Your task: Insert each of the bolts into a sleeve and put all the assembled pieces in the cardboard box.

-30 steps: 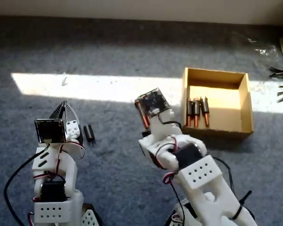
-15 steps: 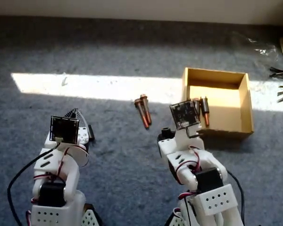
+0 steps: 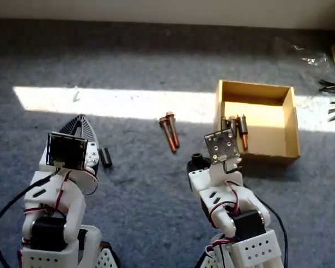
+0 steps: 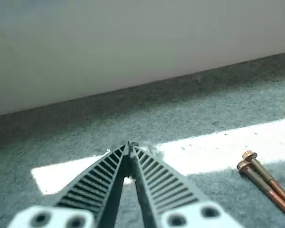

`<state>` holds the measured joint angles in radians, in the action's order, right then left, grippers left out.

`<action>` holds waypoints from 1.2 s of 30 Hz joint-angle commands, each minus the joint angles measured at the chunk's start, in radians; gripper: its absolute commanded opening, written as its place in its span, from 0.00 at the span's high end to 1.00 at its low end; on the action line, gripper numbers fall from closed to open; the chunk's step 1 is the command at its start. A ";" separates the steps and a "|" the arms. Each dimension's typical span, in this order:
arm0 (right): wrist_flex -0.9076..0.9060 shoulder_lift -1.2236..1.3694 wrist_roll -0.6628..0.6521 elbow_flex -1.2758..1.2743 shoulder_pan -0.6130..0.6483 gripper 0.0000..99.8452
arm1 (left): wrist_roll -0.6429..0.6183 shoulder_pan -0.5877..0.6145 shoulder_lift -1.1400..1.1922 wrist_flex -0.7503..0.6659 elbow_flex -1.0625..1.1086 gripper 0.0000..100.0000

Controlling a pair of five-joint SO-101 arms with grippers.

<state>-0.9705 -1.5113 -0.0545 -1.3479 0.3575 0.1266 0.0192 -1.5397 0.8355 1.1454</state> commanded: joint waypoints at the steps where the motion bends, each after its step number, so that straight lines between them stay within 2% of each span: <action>1: 0.015 -0.041 -0.003 0.002 -0.074 0.99 | 0.003 -0.094 0.211 0.046 -0.205 0.99; 7: 0.045 -0.074 -0.008 -0.062 -0.104 0.99 | -0.026 -0.263 0.466 0.074 -0.341 0.99; 11: 0.042 -0.099 -0.006 -0.068 -0.125 0.99 | -0.167 -0.308 0.599 0.012 -0.355 0.99; 17: 0.033 -0.116 -0.008 -0.073 -0.142 0.99 | -0.184 -0.389 0.797 -0.121 -0.377 0.99; 22: 0.007 -0.120 -0.008 -0.073 -0.142 0.99 | -0.322 -0.403 0.997 -0.140 -0.503 0.99; 30: 0.007 -0.120 -0.009 -0.073 -0.143 0.99 | -0.482 -0.400 1.346 -0.066 -0.725 0.99; 36: 0.007 -0.120 -0.009 -0.073 -0.145 0.99 | -0.664 -0.401 1.508 -0.054 -0.823 0.99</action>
<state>-0.9613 -1.6203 -0.0545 -1.4246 0.2271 -0.4473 -0.3675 -0.0621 0.7787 0.4012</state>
